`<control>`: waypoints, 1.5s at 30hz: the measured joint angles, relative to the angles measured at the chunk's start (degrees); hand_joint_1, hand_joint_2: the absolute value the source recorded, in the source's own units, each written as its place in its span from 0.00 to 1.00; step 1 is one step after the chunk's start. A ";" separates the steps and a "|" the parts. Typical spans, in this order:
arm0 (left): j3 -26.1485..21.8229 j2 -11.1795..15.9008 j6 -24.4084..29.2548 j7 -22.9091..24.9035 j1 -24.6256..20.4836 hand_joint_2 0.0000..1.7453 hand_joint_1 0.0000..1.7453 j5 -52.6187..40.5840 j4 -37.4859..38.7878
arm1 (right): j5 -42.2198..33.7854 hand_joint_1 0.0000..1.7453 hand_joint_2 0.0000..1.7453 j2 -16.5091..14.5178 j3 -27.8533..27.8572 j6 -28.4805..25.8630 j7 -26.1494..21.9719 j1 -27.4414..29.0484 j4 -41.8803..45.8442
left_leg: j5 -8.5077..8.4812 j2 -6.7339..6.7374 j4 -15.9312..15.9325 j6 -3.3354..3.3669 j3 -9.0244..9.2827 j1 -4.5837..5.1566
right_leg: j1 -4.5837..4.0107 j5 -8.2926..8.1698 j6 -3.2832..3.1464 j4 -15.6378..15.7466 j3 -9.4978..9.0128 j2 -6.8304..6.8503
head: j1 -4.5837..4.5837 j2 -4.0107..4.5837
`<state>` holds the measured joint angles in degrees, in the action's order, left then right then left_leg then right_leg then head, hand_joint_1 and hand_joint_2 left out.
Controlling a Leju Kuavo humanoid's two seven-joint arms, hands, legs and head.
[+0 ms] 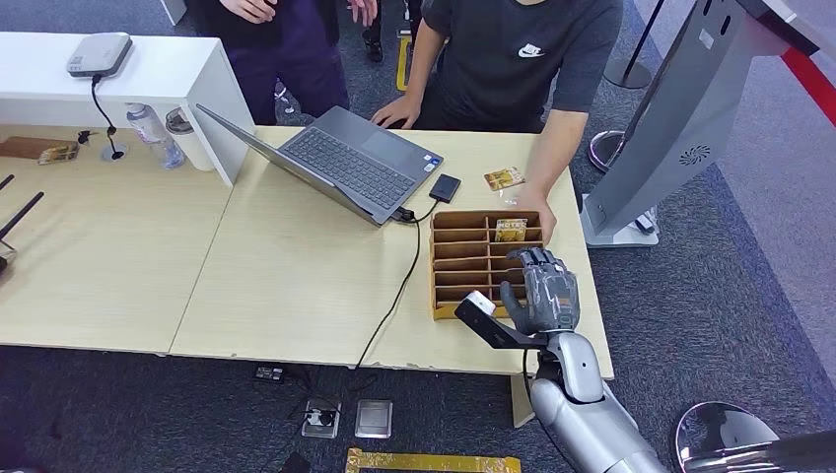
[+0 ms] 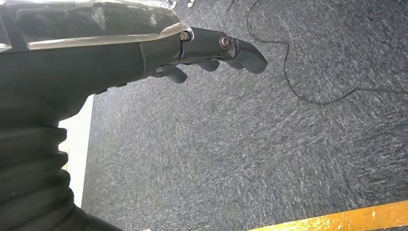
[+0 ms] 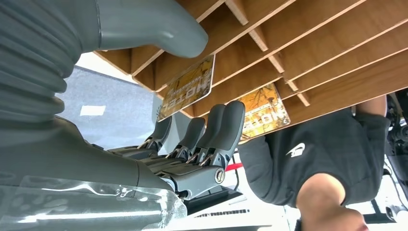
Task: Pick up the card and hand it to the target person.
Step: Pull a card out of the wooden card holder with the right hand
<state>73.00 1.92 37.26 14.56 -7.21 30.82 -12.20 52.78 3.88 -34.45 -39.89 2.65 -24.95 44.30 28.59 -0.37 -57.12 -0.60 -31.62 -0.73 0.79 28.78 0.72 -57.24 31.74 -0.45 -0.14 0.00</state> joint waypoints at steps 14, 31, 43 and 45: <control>0.00 0.00 -0.03 -0.01 0.00 1.00 0.00 -0.06 0.00 | -0.02 0.66 1.00 0.92 0.00 0.00 0.38 0.14 0.84 | 0.00 0.00 0.00 0.00 0.01 0.00 | 0.00 0.00 0.00 0.00 0.00 0.00 | 0.02 0.00; 0.00 0.00 -0.05 -0.36 0.00 1.00 0.00 -0.07 0.00 | -0.14 1.00 1.00 1.39 0.00 0.00 0.61 0.25 0.90 | 0.00 0.00 0.00 0.00 0.01 0.00 | 0.00 0.00 0.00 0.00 0.00 0.00 | 0.03 0.00; 0.00 0.00 -0.09 -0.13 -0.01 1.00 0.00 -0.09 0.00 | -1.17 1.00 1.00 1.37 0.00 -0.08 -1.24 -0.39 0.62 | 0.00 0.00 0.00 0.00 0.01 0.00 | 0.00 0.00 0.00 0.00 -0.02 0.00 | -0.04 0.00; 0.00 0.00 -0.08 -0.11 -0.01 1.00 0.00 -0.09 0.00 | -1.18 1.00 1.00 1.30 0.00 -0.14 -1.45 -0.48 0.49 | 0.00 0.00 0.00 0.00 0.02 0.00 | 0.00 0.00 0.00 0.00 -0.02 0.00 | -0.02 0.00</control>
<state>73.00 1.92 37.18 14.45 -7.22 30.73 -12.20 51.60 5.17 -34.45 -40.03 1.20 -25.44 44.79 28.59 -0.37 -57.12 -0.60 -31.60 -0.73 0.79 28.78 0.72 -57.24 31.72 -0.45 -0.16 0.00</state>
